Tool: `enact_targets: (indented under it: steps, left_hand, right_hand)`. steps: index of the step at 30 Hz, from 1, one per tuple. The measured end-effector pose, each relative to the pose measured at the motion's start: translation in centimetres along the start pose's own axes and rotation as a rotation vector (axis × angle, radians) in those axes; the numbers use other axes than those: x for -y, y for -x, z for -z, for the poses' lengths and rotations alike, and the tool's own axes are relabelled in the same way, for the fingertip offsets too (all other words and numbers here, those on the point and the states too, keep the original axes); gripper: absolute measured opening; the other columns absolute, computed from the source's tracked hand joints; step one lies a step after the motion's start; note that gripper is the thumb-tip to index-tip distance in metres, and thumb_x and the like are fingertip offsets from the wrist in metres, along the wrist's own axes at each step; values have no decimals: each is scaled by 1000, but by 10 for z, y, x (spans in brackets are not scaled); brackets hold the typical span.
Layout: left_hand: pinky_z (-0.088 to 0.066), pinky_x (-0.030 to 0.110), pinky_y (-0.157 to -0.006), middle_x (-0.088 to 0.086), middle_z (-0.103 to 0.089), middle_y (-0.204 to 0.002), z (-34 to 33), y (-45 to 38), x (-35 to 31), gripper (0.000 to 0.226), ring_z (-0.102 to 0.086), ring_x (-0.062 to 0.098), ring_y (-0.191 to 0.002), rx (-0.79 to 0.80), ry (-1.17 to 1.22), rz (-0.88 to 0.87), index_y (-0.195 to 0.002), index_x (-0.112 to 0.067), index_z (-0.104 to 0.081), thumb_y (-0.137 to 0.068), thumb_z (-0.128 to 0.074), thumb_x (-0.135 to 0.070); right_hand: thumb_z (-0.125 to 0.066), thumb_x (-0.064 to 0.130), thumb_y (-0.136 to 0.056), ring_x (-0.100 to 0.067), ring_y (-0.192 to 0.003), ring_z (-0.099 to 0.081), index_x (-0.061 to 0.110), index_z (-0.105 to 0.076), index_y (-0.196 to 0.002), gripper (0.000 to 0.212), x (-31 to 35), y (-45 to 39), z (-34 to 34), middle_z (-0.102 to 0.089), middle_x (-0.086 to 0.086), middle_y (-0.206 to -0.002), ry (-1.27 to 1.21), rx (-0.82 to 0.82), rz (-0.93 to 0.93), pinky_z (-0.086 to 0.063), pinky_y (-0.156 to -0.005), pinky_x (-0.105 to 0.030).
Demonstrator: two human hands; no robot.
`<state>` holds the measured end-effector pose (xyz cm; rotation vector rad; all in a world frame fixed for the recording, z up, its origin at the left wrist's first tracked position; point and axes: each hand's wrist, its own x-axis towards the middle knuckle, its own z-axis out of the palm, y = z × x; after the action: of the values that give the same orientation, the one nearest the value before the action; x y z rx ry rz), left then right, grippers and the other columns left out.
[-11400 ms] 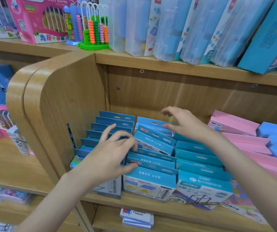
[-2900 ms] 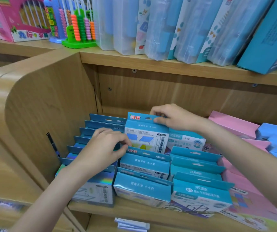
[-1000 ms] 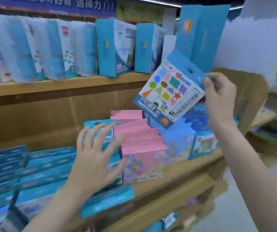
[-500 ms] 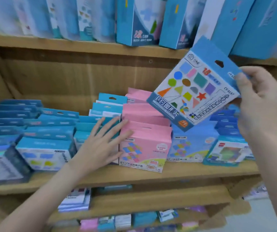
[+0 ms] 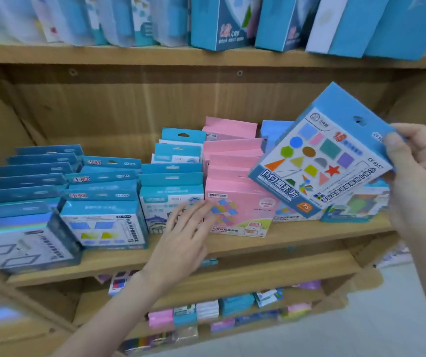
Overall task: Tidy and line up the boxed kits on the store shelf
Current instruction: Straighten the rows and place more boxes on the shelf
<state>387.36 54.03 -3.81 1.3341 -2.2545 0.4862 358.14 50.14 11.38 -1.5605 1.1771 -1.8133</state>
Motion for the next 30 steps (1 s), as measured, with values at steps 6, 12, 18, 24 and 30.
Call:
enact_targets:
  steps: [6,12,18,24,30]
  left_hand:
    - [-32,48,-100,11,-47,-126,1,-40,-43,43,-46,31,-113,-148,101,18,-119,-11,-43,-75,-42,-12]
    - [-32,44,-98,9,-48,-125,-29,-106,-116,42,-47,30,-109,-225,165,-47,-115,-11,-46,-74,-50,-7]
    - [-29,41,-98,12,-56,-120,-70,-197,-202,40,-47,26,-109,-237,165,13,-116,-9,-48,-76,-47,-12]
    - [-24,36,-100,6,-61,-115,-81,-289,-259,39,-45,17,-107,-185,191,59,-119,-8,-55,-84,-39,-16]
    - [-15,40,-101,8,-65,-104,-113,-326,-275,44,-58,31,-101,8,0,68,-122,-5,-56,-84,-63,-26]
  right_hand:
    - [-49,17,-91,-6,-74,-54,29,-59,-80,19,-17,12,58,-62,14,-74,17,8,-72,-43,-67,-19]
    - [-43,6,-95,3,-56,-54,35,-61,-72,42,-49,-1,159,-61,18,-62,66,-24,-124,-42,-52,-11]
    - [-50,13,-92,-7,-67,-53,35,-60,-74,30,-109,-50,258,-60,10,-70,211,171,-120,-42,-61,-21]
    - [-41,25,-85,4,-66,-52,31,-52,-79,13,-136,-90,309,-59,25,-76,414,380,-15,-37,-60,-8]
    - [-39,32,-88,-5,-66,-53,35,-51,-79,15,-171,-103,313,-59,17,-78,497,496,39,-35,-56,-16]
